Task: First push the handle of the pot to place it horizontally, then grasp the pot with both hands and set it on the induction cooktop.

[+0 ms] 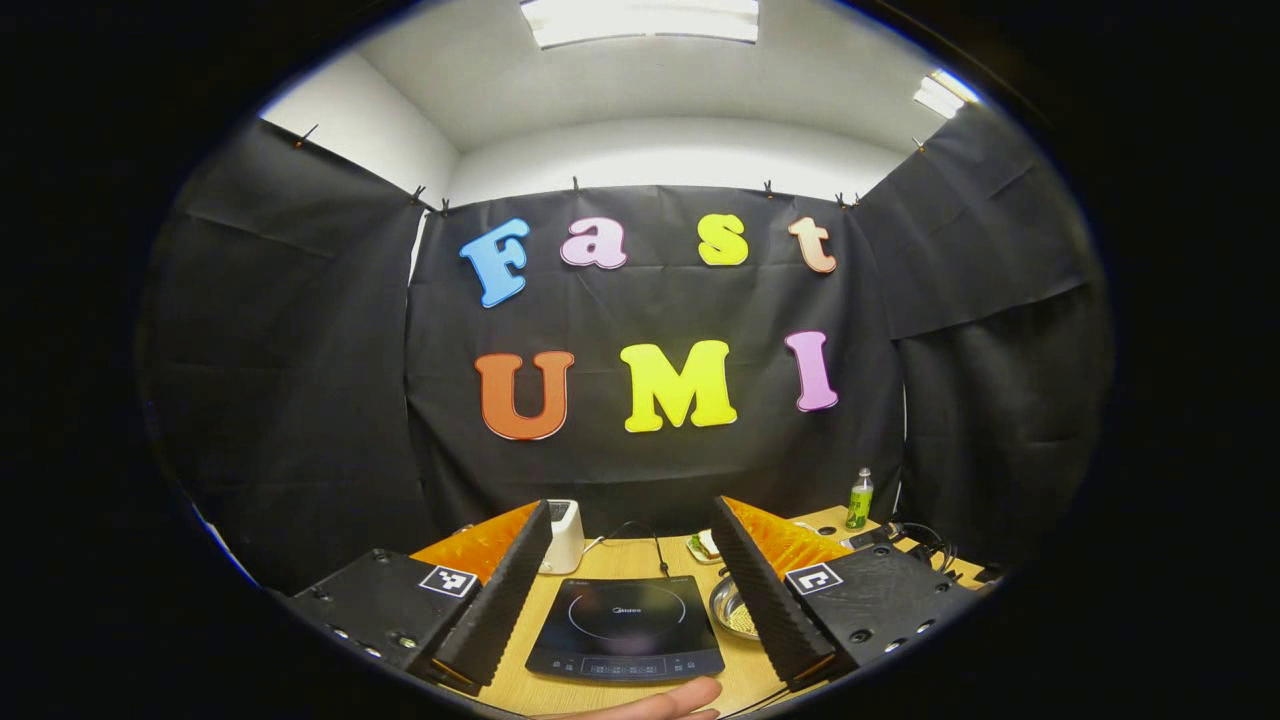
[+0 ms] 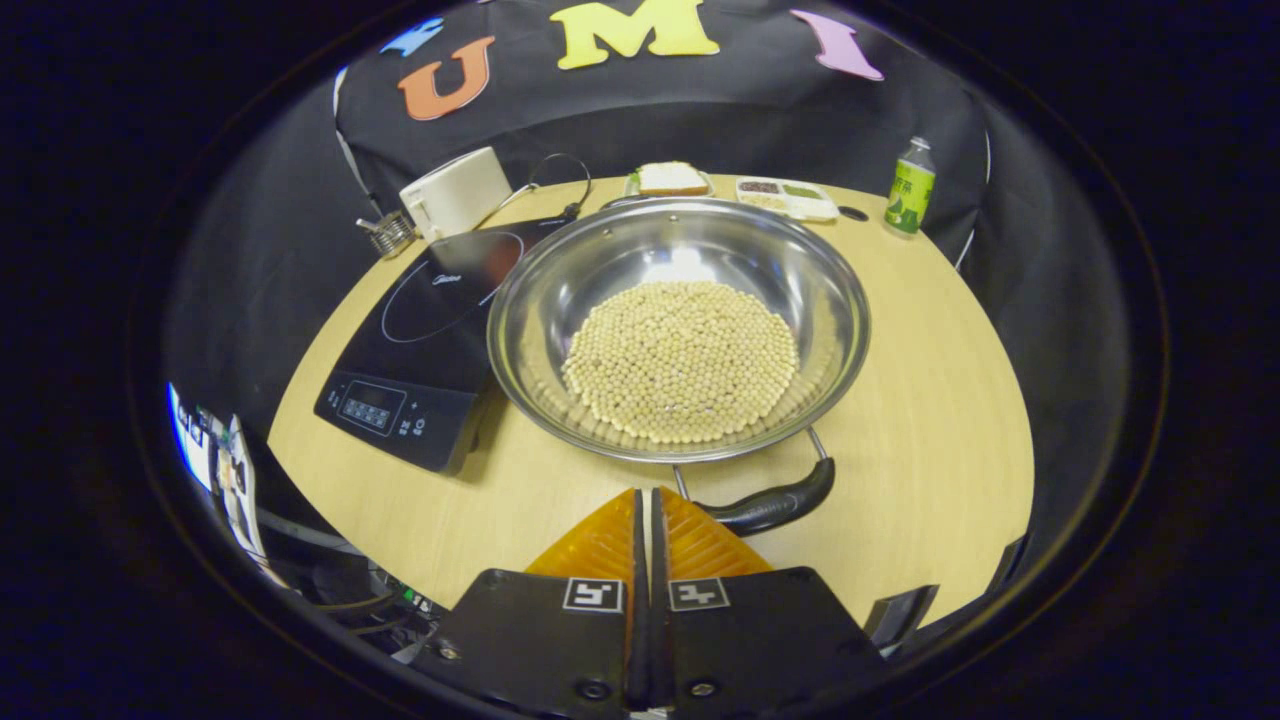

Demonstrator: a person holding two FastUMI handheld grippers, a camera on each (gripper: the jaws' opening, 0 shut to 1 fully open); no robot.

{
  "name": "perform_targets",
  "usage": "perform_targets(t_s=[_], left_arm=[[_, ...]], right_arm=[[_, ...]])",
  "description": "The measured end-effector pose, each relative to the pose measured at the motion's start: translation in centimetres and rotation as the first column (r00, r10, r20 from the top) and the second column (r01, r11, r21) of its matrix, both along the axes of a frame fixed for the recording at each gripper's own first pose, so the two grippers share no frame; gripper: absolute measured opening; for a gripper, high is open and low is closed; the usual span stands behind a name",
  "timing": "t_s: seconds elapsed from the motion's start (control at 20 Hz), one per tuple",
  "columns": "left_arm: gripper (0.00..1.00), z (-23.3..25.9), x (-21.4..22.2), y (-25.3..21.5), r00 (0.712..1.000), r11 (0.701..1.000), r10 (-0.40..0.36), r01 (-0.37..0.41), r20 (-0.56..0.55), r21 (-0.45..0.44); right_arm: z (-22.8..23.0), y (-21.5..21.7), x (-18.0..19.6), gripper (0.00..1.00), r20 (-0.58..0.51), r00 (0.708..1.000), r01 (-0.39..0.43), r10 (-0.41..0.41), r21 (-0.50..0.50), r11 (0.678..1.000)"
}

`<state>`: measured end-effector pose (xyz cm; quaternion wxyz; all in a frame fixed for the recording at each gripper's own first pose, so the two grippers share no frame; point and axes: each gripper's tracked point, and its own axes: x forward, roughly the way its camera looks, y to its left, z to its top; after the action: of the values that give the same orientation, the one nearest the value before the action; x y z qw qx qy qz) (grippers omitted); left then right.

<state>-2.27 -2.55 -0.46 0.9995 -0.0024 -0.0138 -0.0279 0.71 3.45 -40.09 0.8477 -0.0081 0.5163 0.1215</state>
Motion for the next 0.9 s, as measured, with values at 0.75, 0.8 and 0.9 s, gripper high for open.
perform_targets(t_s=[0.75,0.8,0.9], left_arm=[[0.96,-1.4,0.7,-2.0,0.999,0.999,-0.043,0.043,-0.016,-0.019],[0.96,-1.7,0.9,-2.1,0.999,0.999,-0.043,0.042,-0.024,-0.016],[0.96,-2.4,1.4,-2.3,0.998,0.999,-0.047,0.047,-0.037,-0.014]], right_arm=[[-1.2,-10.9,6.7,0.0,0.042,0.999,0.033,-0.026,-0.177,0.984],[-1.3,-11.2,7.2,0.0,0.047,0.999,0.034,-0.025,-0.186,0.982],[-1.5,-11.9,8.1,0.04,0.056,0.998,0.017,-0.006,-0.209,0.978]])
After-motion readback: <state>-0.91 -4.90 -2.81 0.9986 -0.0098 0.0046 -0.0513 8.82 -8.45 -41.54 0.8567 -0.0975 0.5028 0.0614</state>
